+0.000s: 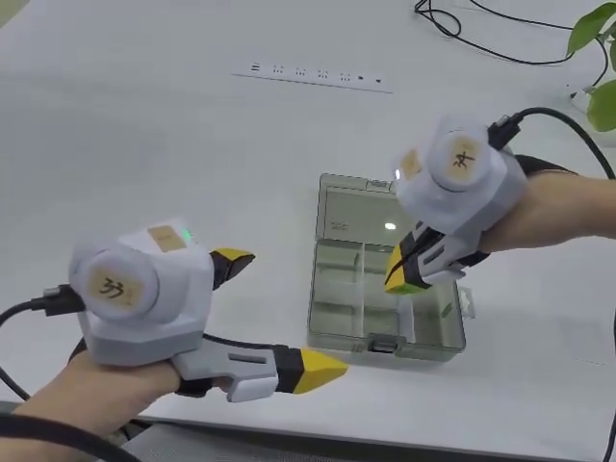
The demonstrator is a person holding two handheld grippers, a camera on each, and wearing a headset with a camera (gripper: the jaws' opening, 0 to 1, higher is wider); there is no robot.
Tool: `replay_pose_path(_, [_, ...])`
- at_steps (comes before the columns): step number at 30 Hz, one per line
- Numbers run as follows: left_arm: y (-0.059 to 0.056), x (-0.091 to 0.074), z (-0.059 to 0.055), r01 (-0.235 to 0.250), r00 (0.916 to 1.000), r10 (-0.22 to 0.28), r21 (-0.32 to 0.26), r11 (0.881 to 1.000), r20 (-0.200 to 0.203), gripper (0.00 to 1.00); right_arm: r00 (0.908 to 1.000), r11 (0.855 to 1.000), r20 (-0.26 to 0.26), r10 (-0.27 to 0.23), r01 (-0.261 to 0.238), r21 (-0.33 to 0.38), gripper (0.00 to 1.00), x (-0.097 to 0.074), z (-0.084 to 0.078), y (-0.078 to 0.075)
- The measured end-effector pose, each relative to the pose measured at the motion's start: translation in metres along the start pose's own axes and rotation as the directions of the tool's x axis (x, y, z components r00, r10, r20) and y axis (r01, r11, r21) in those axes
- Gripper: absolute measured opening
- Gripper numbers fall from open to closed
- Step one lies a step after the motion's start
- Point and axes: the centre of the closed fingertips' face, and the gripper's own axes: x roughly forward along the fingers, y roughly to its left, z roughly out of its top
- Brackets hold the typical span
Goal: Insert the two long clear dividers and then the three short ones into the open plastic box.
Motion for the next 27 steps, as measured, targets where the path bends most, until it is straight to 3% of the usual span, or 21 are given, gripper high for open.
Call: replay_pose_path(27, [0.0032, 0.0005, 0.0017, -0.008, 0.9999, 0.008, 0.003, 1.0, 0.008, 0.97, 0.9997, 1.0, -0.019, -0.014, 0.014, 0.011, 0.01, 0.002, -0.0016, 0.0019])
